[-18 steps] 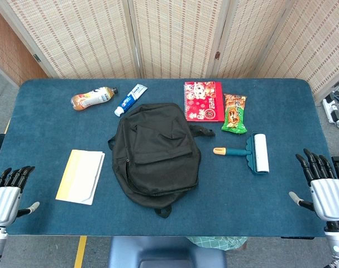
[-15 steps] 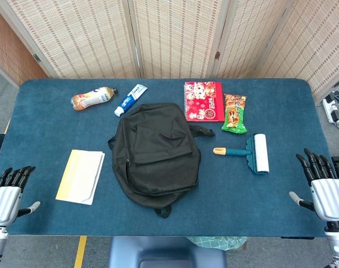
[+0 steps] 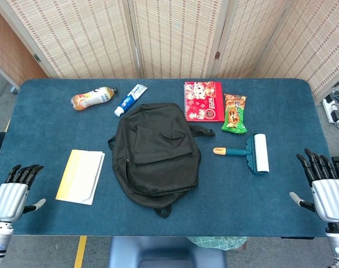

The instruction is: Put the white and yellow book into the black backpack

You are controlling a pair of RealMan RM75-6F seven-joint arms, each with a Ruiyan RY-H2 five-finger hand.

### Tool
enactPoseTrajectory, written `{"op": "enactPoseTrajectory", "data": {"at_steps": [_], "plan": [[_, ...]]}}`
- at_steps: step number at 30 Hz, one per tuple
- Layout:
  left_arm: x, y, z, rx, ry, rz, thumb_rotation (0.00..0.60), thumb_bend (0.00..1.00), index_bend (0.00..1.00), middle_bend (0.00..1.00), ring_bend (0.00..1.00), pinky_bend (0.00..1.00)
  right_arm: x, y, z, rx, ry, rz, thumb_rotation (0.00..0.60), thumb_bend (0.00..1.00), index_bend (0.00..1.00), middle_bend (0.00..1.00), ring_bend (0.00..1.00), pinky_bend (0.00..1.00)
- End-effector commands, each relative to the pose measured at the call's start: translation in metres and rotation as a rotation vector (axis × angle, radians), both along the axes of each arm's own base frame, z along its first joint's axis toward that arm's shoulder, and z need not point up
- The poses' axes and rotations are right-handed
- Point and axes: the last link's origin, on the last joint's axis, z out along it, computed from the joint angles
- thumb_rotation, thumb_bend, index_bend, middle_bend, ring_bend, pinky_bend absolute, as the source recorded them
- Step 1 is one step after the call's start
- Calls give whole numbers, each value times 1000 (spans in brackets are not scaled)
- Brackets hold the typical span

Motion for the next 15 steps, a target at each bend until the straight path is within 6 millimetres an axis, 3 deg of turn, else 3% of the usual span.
{"op": "enactPoseTrajectory", "data": {"at_steps": [1, 15], "plan": [[-1, 8, -5, -26, -2, -6, 600, 222, 205, 211, 206, 144, 1, -1, -1, 5, -1, 7, 600, 133, 0, 16, 52, 60], [-22, 31, -43, -145, 75, 82, 600, 215, 182, 202, 187, 145, 2, -1, -8, 44, -17, 16, 600, 133, 0, 15, 55, 60]]}}
